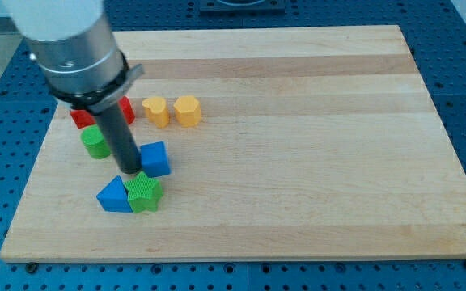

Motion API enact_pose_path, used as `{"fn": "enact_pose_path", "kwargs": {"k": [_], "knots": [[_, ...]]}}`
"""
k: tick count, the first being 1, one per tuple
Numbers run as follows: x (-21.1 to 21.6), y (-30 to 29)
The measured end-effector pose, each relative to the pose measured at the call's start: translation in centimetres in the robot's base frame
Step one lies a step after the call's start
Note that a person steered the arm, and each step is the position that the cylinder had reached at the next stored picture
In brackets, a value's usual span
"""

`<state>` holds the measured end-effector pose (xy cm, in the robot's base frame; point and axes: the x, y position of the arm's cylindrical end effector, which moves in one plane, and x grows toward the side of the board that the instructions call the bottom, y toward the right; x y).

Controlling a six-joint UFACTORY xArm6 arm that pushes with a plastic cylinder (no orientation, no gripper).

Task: Move the blue cube to the center

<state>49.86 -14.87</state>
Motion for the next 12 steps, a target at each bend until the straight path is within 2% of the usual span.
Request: {"fn": "enact_pose_path", "kwargs": {"k": [3,5,6,12], "knots": [[0.0,10.8],[3.5,13.0],[3.6,15.1],[1.8,14.0]]}}
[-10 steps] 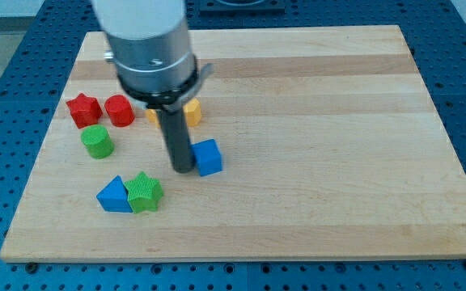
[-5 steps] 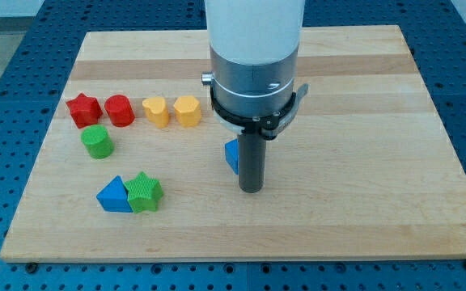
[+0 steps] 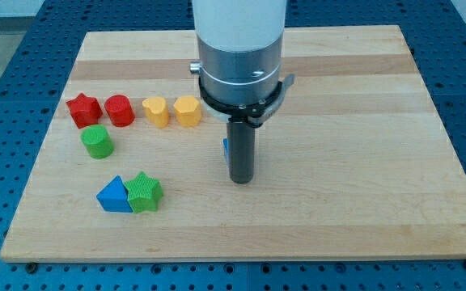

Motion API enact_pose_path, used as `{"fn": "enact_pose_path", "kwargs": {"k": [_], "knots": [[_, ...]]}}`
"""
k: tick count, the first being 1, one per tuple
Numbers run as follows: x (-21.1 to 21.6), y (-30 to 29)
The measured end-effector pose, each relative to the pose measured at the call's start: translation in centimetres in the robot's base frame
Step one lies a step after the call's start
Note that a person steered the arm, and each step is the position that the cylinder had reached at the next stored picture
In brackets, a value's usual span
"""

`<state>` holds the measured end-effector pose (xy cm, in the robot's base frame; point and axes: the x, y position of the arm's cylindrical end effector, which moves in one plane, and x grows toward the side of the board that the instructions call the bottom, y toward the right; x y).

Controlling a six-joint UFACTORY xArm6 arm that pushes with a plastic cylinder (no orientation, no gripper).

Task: Move the blue cube to the center

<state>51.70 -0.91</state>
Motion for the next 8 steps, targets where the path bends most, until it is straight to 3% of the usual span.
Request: {"fn": "enact_pose_path", "kwargs": {"k": [8], "knots": [[-6.6,-0.4]]}}
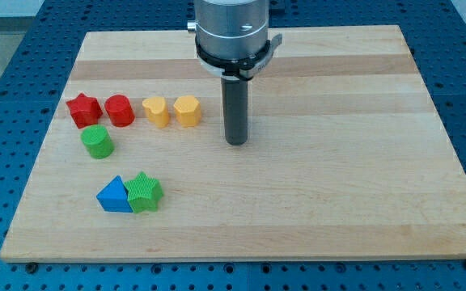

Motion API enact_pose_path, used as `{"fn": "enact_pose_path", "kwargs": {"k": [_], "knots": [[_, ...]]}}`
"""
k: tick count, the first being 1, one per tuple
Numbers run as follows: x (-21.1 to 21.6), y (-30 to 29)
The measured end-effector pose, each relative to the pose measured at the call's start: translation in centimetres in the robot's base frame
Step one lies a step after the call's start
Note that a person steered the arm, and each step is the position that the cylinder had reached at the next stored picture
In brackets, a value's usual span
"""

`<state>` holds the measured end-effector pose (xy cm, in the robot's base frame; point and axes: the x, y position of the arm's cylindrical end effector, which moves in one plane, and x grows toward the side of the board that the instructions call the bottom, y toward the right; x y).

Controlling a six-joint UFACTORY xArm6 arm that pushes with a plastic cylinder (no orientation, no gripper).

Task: Move the blue cube to the center

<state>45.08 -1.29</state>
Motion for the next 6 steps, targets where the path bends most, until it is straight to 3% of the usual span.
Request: {"fn": "enact_pose_path", "kwargs": {"k": [3,6], "knots": [[-1.5,-0.2],[-1.5,6.9]]}}
